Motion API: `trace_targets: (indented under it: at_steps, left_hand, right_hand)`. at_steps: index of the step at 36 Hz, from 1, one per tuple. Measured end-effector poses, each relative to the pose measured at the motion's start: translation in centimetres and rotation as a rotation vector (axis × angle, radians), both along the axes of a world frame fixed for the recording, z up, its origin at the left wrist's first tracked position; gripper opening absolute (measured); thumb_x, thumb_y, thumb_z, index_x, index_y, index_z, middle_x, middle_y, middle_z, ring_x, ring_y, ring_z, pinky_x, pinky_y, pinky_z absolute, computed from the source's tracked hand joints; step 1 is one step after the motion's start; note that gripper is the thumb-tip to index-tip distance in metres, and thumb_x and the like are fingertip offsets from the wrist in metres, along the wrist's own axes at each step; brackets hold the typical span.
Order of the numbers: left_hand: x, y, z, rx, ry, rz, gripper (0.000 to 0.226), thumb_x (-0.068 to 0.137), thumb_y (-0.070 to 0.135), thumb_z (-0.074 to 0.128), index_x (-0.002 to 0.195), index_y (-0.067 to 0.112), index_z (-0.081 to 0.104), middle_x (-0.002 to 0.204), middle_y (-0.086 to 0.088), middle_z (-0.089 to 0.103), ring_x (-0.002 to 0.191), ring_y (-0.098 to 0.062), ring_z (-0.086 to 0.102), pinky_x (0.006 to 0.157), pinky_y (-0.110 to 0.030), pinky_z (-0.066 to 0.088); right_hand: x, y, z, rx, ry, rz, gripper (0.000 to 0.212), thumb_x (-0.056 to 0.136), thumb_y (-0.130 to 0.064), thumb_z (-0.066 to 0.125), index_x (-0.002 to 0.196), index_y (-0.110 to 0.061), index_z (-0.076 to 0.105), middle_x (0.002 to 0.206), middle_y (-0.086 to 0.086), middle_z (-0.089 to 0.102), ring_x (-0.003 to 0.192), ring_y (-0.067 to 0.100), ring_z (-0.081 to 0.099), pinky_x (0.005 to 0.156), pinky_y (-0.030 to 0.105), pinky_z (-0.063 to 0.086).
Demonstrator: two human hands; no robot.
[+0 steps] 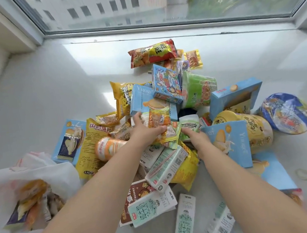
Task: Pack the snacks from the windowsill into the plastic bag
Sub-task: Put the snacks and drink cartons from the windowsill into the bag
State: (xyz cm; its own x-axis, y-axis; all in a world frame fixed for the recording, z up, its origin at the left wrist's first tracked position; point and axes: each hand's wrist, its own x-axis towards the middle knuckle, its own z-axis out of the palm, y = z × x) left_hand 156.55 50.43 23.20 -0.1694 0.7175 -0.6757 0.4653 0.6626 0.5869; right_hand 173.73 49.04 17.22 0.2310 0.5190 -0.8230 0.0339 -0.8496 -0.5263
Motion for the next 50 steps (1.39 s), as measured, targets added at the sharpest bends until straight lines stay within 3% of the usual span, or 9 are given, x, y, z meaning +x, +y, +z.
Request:
trace_targets:
  at_steps: [6, 10, 13, 16, 23, 29, 37, 42, 50]
  left_hand:
    - [-0.1, 0.0, 0.7, 0.022, -0.06, 0.01, 0.09, 0.077, 0.038, 0.076, 0.146, 0.036, 0.02, 0.153, -0.007, 0.028, 0.133, -0.032, 0.036, 0.102, -0.04, 0.037]
    - [-0.2, 0.0, 0.7, 0.013, -0.066, 0.006, 0.088, 0.077, 0.037, 0.076, 0.146, 0.035, 0.021, 0.153, -0.007, 0.027, 0.134, -0.032, 0.035, 0.103, -0.042, 0.036]
    - [-0.1, 0.0, 0.7, 0.013, -0.073, 0.023, 0.086, 0.078, 0.038, 0.075, 0.146, 0.035, 0.021, 0.154, -0.006, 0.026, 0.135, -0.032, 0.034, 0.103, -0.042, 0.035]
    - [0.0, 0.2, 0.5, 0.001, -0.088, 0.048, 0.084, 0.078, 0.037, 0.075, 0.145, 0.034, 0.023, 0.153, -0.006, 0.028, 0.131, -0.031, 0.037, 0.093, -0.036, 0.036]
    - [0.8, 0.5, 0.0, 0.005, -0.095, 0.142, 0.08, 0.075, 0.035, 0.078, 0.138, 0.033, 0.028, 0.146, -0.006, 0.036, 0.122, -0.029, 0.045, 0.09, -0.037, 0.039]
    - [1.0, 0.6, -0.7, 0.012, -0.183, 0.245, 0.072, 0.074, 0.025, 0.081, 0.127, 0.032, 0.033, 0.129, -0.003, 0.046, 0.107, -0.025, 0.053, 0.088, -0.037, 0.044]
    - [1.1, 0.3, -0.9, 0.019, -0.262, 0.363, 0.066, 0.071, 0.016, 0.082, 0.117, 0.032, 0.037, 0.124, -0.009, 0.055, 0.104, -0.03, 0.061, 0.09, -0.046, 0.052]
    - [2.3, -0.6, 0.1, 0.086, -0.239, 0.412, 0.057, 0.075, 0.016, 0.078, 0.112, 0.032, 0.038, 0.115, -0.008, 0.059, 0.095, -0.027, 0.064, 0.074, -0.037, 0.051]
    - [2.3, -3.6, 1.7, 0.213, -0.296, 0.491, 0.051, 0.081, 0.011, 0.072, 0.113, 0.029, 0.037, 0.104, -0.004, 0.056, 0.097, -0.025, 0.061, 0.088, -0.039, 0.052]
  right_hand:
    - [-0.4, 0.0, 0.2, -0.168, 0.008, -0.144, 0.099, 0.067, -0.056, 0.075, 0.141, -0.005, 0.034, 0.138, 0.01, 0.044, 0.123, 0.031, 0.045, 0.096, 0.042, 0.04]
    - [1.3, -0.1, -1.5, -0.192, 0.198, -0.256, 0.12, 0.032, -0.06, 0.081, 0.134, -0.01, 0.043, 0.128, 0.011, 0.053, 0.111, 0.031, 0.057, 0.096, 0.047, 0.047]
    - [2.4, -0.1, -1.7, -0.214, 0.277, -0.372, 0.091, 0.049, -0.05, 0.087, 0.121, -0.007, 0.051, 0.117, 0.012, 0.058, 0.097, 0.027, 0.064, 0.084, 0.04, 0.055]
    - [2.9, 0.0, -1.9, -0.252, 0.383, -0.391, 0.101, 0.032, -0.049, 0.092, 0.117, -0.008, 0.056, 0.113, 0.013, 0.064, 0.092, 0.031, 0.066, 0.079, 0.045, 0.056]
    - [2.3, 0.5, -2.6, -0.112, 0.387, -0.391, 0.053, 0.07, -0.047, 0.077, 0.101, -0.009, 0.06, 0.099, 0.012, 0.065, 0.081, 0.024, 0.06, 0.058, 0.031, 0.052]
    - [2.9, 0.1, -2.6, 0.024, 0.543, -0.402, 0.03, 0.086, -0.033, 0.064, 0.071, -0.01, 0.052, 0.045, 0.004, 0.058, 0.031, 0.011, 0.043, 0.03, 0.013, 0.025]
    - [3.6, -1.3, -0.2, 0.17, 0.454, -0.383, 0.023, 0.08, -0.028, 0.071, 0.097, -0.015, 0.063, 0.085, 0.005, 0.069, 0.054, 0.01, 0.067, 0.047, 0.021, 0.051]
    - [3.9, -3.1, 1.7, 0.215, 0.371, -0.381, 0.029, 0.075, -0.031, 0.076, 0.092, -0.012, 0.062, 0.056, 0.0, 0.068, 0.04, 0.01, 0.06, 0.038, 0.018, 0.044]
    - [4.5, -5.5, 5.4, 0.413, 0.269, -0.432, 0.049, 0.075, -0.027, 0.077, 0.118, -0.01, 0.06, 0.113, 0.005, 0.064, 0.1, 0.023, 0.061, 0.069, 0.031, 0.05]
